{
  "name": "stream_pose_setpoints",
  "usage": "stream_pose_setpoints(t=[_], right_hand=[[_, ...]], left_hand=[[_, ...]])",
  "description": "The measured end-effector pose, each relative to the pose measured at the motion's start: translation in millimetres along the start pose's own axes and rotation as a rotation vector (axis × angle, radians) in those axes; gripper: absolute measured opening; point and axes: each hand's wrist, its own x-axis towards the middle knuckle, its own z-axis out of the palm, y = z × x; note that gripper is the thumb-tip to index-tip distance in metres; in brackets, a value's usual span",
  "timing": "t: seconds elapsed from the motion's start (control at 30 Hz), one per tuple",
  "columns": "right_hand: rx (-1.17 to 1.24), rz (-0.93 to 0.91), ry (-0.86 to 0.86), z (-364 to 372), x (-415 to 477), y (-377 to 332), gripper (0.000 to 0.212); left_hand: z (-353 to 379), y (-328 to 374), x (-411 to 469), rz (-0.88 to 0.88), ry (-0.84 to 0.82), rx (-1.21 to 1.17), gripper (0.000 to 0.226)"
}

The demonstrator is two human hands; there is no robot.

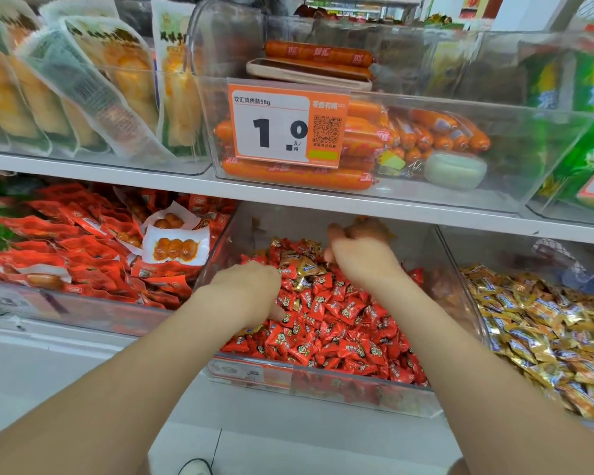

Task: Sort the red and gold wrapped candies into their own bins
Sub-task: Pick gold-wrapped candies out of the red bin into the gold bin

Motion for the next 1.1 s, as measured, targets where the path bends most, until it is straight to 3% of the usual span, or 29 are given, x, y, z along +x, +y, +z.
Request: stream_pose_setpoints(t=[0.07,0.13,0.27,0.4,0.47,0.53,0.57,0.6,0.67,0.73,0.9,1.1], right_hand=[[-0.312,-0.256,-0.037,9.5,6.6,11.5,0.041],[-0.479,-0.35,-0.133,17.6,8.8,20.3,0.029],[-0.563,-0.412,-0.329,17.9,8.2,20.4,0.044],[-0.555,-0.402,-0.516,16.9,10.3,15.2,0.061],[-0.598,-0.39,-0.519,21.2,10.3,15.8,0.067],[-0.649,-0.37,-0.452,26.2,10.0,16.7,0.063],[-0.655,-0.364,-0.425,27.5,9.8,16.5,0.059],[-0.641,-0.363,-0.408,27.9,9.9,16.0,0.054],[-0.583,-0.363,-0.4,26.5,9.3,15.7,0.04],[-0.534,-0.35,-0.393,22.3,8.8,17.1,0.03],[-0.39,-0.263,-0.338,2.5,4.9,21.3,0.02],[-0.016,-0.034,-0.318,-24.8,-13.2,22.1,0.022]], left_hand=[[1.4,1.3,2.5,0.013,0.032,-0.001,0.043],[3.0,0.2,4.6,0.032,0.069,-0.032,0.042],[2.6,-1.7,5.4,0.014,0.134,-0.171,0.034],[-5.1,1.8,5.0,-0.083,0.364,-0.316,0.044],[-3.6,1.9,9.9,-0.094,0.469,-0.3,0.047],[-0.6,0.3,19.2,-0.061,0.517,-0.283,0.033],[1.1,-0.9,24.4,-0.042,0.505,-0.263,0.02],[2.5,-2.8,29.2,-0.022,0.465,-0.227,0.02],[4.8,-7.0,39.3,0.084,0.383,-0.15,0.048],[8.1,-10.7,46.2,0.168,0.311,-0.1,0.055],[10.7,-12.7,56.5,0.232,0.163,-0.115,0.013],[7.7,-7.3,47.8,0.335,0.072,-0.324,0.021]])
